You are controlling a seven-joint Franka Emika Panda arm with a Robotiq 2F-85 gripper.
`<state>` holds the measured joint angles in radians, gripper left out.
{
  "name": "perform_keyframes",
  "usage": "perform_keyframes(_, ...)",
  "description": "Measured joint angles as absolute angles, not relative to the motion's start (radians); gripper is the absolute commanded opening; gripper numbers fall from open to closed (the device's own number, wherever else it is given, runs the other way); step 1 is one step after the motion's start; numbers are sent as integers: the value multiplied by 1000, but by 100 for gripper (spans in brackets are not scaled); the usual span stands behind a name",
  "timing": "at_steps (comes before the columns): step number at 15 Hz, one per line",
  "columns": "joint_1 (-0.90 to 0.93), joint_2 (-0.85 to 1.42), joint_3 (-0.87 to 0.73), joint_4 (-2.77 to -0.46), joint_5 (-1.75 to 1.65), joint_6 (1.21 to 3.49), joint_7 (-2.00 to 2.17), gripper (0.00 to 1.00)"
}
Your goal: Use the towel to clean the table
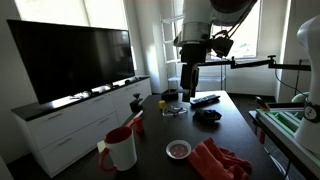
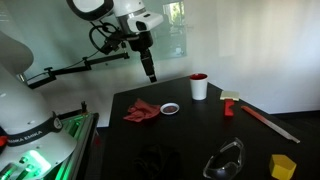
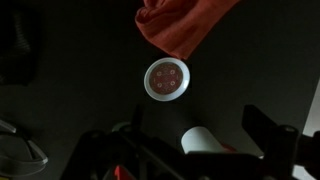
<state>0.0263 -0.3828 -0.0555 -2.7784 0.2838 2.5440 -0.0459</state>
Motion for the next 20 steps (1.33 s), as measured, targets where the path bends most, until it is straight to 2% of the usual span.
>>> perform_keyframes(6, 32, -334, -36, -2783, 266, 2546, -46, 100)
perform_keyframes(13, 13, -260, 35, -2786, 42, 2636, 12, 100)
perform_keyframes(20, 22, -209, 35, -2790, 36, 2600, -9, 100)
